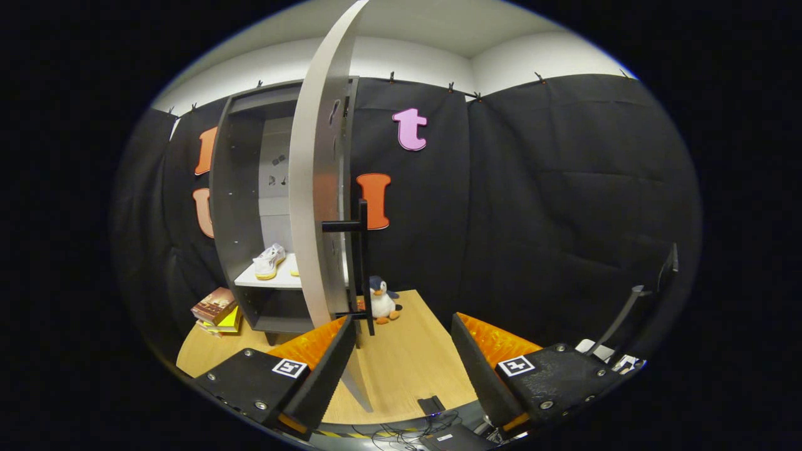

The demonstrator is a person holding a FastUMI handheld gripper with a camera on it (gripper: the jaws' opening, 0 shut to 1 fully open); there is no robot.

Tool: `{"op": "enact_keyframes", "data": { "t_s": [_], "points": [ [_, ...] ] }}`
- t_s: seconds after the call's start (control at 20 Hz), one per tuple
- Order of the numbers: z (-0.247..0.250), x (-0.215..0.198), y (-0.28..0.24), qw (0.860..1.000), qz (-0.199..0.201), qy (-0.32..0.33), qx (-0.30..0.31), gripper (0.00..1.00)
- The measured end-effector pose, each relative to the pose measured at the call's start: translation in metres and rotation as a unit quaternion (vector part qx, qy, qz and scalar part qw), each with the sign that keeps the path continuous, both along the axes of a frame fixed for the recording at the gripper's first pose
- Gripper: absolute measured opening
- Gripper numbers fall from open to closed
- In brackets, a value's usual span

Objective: Open the shoe cabinet door, grab the shoes and put them into the shoe cabinet, then close the shoe cabinet door.

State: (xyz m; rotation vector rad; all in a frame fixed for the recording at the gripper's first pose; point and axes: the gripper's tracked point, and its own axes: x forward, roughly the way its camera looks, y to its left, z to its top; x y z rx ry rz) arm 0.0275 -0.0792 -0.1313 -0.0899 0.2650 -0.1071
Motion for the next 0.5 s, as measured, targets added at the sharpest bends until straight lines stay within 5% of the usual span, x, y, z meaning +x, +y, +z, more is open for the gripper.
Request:
{"op": "enact_keyframes", "data": {
  "t_s": [0.5],
  "points": [
    [0.002,0.0,0.028,1.0,0.025,-0.006,-0.012,0.89]
  ]
}}
